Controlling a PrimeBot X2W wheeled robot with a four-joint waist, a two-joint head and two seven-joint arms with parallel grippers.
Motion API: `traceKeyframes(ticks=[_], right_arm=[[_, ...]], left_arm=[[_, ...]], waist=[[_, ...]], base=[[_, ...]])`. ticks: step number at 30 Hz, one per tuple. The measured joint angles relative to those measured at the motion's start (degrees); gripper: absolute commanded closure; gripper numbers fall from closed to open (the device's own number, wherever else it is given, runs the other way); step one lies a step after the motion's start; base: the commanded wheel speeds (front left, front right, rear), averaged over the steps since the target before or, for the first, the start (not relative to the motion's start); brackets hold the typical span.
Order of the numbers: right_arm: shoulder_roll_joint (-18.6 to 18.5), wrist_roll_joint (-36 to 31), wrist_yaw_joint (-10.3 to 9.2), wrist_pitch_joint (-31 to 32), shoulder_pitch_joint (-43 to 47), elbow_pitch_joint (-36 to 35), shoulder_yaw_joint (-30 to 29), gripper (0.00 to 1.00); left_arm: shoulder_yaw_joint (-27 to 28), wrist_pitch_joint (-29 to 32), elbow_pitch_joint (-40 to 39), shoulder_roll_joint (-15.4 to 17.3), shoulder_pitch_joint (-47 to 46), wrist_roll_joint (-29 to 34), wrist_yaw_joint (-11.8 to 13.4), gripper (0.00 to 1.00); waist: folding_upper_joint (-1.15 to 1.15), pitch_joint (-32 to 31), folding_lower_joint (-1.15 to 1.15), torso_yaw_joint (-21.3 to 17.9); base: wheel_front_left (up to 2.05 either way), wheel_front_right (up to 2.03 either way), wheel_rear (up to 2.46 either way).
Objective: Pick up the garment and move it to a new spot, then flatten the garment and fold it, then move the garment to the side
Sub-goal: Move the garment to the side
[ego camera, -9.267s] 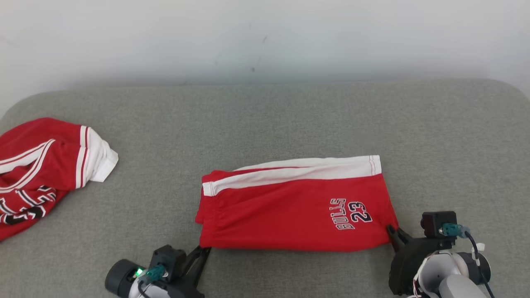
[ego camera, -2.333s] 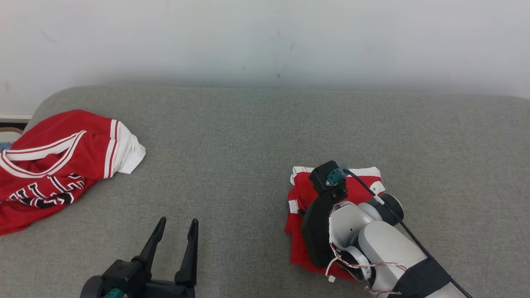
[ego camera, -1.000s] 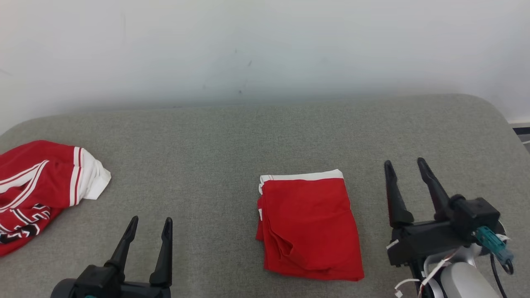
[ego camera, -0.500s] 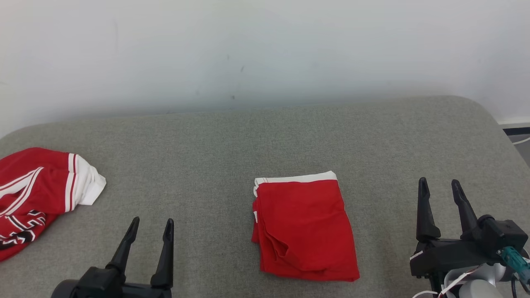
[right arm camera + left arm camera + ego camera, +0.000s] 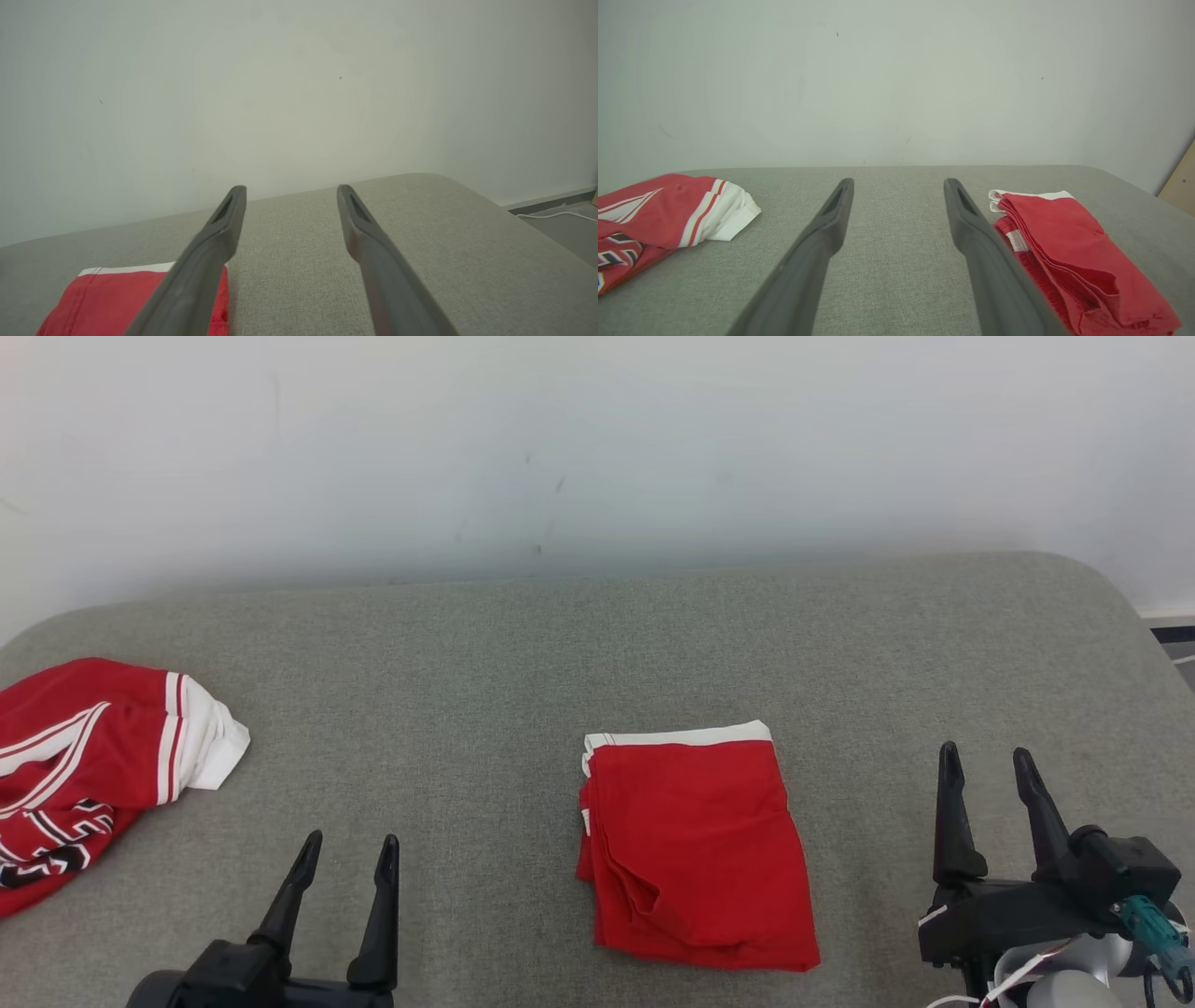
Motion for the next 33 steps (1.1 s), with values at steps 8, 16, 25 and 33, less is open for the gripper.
traceKeyframes(ticks=[8, 16, 25, 33], right_arm=[[-0.3, -0.5, 0.07, 4.1, -1.1, 4.5, 2.1, 0.0], [-1.4, -1.0, 0.35, 13.4, -5.6, 10.6, 4.8, 0.0], [-1.3, -1.0, 0.59, 24.0, -9.1, 15.7, 7.6, 0.0], [-0.9, -0.7, 1.44, 32.6, -11.3, 18.7, 9.5, 0.0]], left_arm=[[-1.2, 0.0, 0.7, -0.6, -0.2, 0.0, -0.2, 0.0], [-2.1, 0.0, 1.0, -1.2, -0.6, 0.0, -0.7, 0.0], [-2.5, 0.0, 1.9, -1.5, -1.2, 0.0, -1.1, 0.0], [-2.3, 0.0, 2.0, -1.4, -1.2, -0.1, -1.1, 0.0]], waist=[[0.0, 0.1, 0.0, 0.9], [0.0, 0.7, 0.0, 2.4], [0.0, 1.3, 0.0, 4.7], [0.0, 1.6, 0.0, 5.4]], base=[[0.0, 0.0, 0.0], [0.0, 0.0, 0.0], [0.0, 0.0, 0.0], [0.0, 0.0, 0.0]])
